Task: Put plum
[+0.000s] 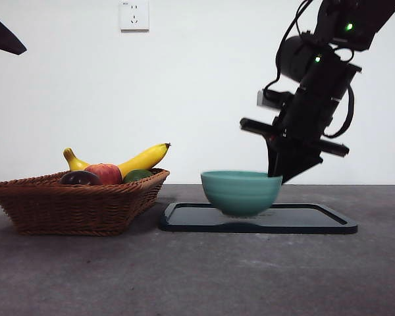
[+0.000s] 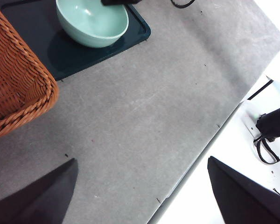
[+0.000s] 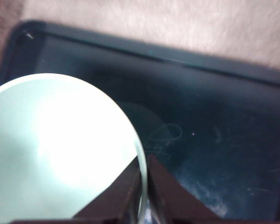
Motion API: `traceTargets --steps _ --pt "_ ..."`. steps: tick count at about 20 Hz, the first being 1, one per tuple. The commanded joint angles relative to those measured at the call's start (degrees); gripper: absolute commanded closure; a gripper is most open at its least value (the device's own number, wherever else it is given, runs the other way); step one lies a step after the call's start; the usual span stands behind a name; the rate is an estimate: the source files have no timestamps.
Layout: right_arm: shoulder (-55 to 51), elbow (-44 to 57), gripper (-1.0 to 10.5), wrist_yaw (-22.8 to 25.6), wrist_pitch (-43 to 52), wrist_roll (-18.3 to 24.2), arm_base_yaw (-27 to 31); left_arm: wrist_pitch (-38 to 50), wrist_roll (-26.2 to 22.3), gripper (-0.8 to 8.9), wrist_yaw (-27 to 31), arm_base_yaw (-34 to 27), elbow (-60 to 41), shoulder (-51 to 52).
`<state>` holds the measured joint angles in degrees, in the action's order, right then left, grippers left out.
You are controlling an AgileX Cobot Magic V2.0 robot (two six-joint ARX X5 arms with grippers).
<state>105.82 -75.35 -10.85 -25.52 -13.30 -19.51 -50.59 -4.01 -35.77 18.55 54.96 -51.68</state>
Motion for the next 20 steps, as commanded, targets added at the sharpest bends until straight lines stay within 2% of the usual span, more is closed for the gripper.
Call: traceTargets --steps 1,6,10,12,20 --pt "-4.11 -1.64 9.3 -0.09 -0.44 0.46 -0.35 0.46 -1.14 3.77 -0.22 0.22 0.81 -0.35" --pt "-14.69 -1.64 9.3 -2.86 -7.74 1.57 -1.09 0.42 -1.14 3.77 -0.22 0.22 0.81 -0.35" --pt "-22.97 -1.42 9.3 -1.99 -15.93 3.76 -4.02 0.42 -1.14 3.77 -0.22 0.22 0.81 -0.35" --pt "-26.32 -0.83 9.3 0.31 -18.29 4.24 -6.08 0.39 -1.14 3.77 -0.22 0.22 0.81 -0.35" --pt "-33.62 13.2 9.3 2.34 -14.38 4.22 -12.76 0.39 -1.11 3.77 -0.22 0.22 0.81 -0.35"
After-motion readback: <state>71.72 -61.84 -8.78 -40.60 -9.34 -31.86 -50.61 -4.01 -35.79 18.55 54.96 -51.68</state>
